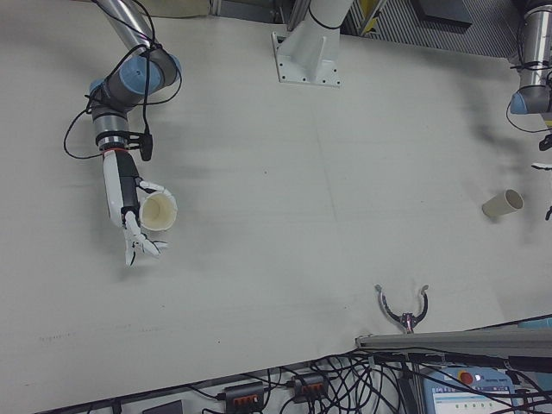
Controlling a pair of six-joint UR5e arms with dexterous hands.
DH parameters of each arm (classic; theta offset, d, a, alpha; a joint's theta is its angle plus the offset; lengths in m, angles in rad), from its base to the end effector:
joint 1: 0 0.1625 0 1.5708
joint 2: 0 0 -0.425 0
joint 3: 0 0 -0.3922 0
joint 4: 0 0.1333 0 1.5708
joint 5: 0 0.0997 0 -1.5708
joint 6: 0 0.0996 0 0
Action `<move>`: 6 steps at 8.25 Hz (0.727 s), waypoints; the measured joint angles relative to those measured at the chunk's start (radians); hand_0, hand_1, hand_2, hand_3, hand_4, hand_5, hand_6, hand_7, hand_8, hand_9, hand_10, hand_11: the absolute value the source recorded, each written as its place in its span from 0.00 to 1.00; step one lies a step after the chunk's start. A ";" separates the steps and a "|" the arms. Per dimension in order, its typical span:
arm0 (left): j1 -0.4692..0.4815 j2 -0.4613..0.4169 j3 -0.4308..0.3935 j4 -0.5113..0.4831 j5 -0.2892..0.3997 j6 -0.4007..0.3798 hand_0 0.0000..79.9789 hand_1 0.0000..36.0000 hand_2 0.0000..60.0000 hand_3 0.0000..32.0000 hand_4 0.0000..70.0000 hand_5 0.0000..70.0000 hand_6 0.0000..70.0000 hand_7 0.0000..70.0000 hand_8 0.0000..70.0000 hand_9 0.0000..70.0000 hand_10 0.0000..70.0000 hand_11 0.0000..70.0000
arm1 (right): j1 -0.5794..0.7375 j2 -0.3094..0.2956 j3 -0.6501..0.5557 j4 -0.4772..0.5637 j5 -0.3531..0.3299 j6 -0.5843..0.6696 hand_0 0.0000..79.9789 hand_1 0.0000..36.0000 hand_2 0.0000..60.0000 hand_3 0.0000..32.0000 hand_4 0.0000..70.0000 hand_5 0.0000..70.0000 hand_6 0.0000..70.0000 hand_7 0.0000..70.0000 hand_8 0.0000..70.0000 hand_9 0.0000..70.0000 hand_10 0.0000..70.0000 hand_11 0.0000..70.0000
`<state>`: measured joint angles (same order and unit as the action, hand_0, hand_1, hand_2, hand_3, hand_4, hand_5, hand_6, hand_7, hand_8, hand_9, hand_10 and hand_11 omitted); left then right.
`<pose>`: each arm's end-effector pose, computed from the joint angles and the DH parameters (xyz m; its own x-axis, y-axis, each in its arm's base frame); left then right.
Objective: Pour water
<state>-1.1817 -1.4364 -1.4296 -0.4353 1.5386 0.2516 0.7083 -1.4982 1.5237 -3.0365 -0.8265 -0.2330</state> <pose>0.0386 -0.4539 0.7730 -0.9224 -0.3021 -0.2408 0.1748 0.2296 -0.9575 -0.2556 -0.4833 0.6657 -0.9848 0.0988 0.1431 -0.1320 0.1105 -0.9851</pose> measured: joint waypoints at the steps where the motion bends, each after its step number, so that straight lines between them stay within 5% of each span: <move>1: 0.000 0.000 0.000 0.000 0.000 0.000 1.00 0.58 0.00 0.66 0.21 0.04 0.08 0.08 0.06 0.00 0.07 0.14 | -0.005 0.000 -0.002 -0.002 -0.003 -0.002 0.75 0.78 0.20 0.15 0.00 0.16 0.17 0.13 0.14 0.12 0.00 0.00; 2: 0.000 0.000 0.001 0.000 0.000 0.000 1.00 0.58 0.00 0.67 0.22 0.03 0.09 0.08 0.06 0.00 0.07 0.14 | -0.013 -0.001 -0.003 -0.003 -0.006 -0.006 0.65 0.58 0.13 1.00 0.00 0.10 0.01 0.00 0.04 0.00 0.00 0.00; 4: 0.000 0.001 0.003 0.000 0.001 0.000 1.00 0.59 0.00 0.67 0.21 0.03 0.08 0.08 0.06 0.00 0.07 0.15 | -0.028 -0.002 -0.003 -0.004 -0.010 -0.013 0.61 0.51 0.15 1.00 0.00 0.07 0.00 0.00 0.00 0.00 0.00 0.00; 6: -0.001 0.001 0.004 0.000 0.000 0.000 1.00 0.60 0.00 0.66 0.21 0.06 0.08 0.08 0.06 0.00 0.07 0.15 | -0.032 -0.002 -0.002 -0.004 -0.011 -0.014 0.62 0.55 0.20 1.00 0.00 0.08 0.00 0.00 0.02 0.00 0.00 0.00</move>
<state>-1.1822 -1.4358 -1.4254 -0.4356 1.5391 0.2516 0.6765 -1.4999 1.5220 -3.0403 -0.8374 -0.2469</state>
